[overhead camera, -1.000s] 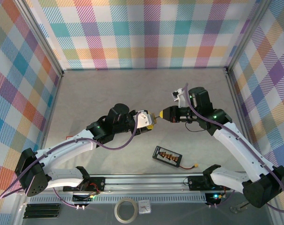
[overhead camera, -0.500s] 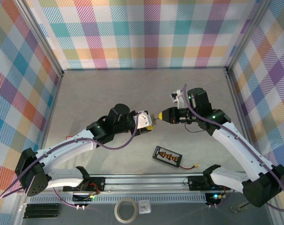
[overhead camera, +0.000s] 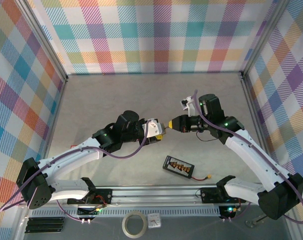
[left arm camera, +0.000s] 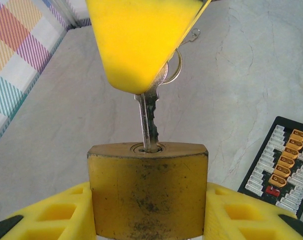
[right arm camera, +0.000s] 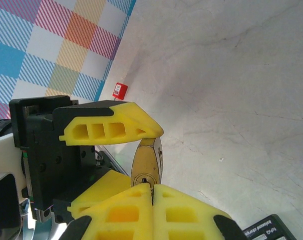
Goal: Unlock with the key
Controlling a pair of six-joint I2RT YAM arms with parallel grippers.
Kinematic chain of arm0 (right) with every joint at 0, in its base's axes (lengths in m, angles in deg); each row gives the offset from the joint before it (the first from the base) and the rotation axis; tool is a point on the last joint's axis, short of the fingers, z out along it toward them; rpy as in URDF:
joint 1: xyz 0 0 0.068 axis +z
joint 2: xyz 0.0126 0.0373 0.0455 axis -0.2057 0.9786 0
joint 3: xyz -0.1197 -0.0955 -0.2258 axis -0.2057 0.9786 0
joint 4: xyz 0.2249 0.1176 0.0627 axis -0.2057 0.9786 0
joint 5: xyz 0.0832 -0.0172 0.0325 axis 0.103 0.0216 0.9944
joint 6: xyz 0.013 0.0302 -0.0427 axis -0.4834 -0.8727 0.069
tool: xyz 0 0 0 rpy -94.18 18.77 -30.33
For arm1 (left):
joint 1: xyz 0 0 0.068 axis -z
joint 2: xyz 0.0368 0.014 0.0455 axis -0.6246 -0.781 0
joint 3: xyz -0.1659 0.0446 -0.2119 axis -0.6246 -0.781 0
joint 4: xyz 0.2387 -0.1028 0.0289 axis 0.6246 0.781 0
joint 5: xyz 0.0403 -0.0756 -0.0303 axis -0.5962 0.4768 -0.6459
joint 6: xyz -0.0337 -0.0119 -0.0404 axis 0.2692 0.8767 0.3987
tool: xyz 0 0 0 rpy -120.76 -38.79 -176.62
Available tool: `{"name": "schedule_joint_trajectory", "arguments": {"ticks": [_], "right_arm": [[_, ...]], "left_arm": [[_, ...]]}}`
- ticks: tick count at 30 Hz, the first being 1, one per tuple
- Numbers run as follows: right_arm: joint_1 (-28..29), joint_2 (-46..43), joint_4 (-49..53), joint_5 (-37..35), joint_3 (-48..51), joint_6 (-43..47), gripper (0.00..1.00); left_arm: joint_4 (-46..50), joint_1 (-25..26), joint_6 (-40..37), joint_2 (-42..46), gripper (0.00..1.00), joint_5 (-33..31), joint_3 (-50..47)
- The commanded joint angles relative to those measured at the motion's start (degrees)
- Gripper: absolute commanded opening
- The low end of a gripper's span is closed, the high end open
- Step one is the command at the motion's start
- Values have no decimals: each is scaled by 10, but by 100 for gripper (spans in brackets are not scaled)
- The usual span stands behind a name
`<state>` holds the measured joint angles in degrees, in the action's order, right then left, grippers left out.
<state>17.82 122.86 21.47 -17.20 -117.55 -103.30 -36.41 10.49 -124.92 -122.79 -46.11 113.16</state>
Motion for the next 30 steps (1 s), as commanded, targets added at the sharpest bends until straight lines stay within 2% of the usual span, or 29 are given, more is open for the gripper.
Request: {"name": "schedule_joint_trajectory", "arguments": {"ticks": [1,11,20,30], "right_arm": [[7,0,-21,36,20,19,0],[17,-7,-20,65,47,39,0],[45,-20,-65,3,88,-27,0],[46,-22,-71,22,99,-28,0]], "left_arm": [[-51,15,3,2,0,42,43],[-34,15,18,-15,0,75,78],[-70,15,58,-17,0,63,76],[-71,15,59,-13,0,63,68]]}}
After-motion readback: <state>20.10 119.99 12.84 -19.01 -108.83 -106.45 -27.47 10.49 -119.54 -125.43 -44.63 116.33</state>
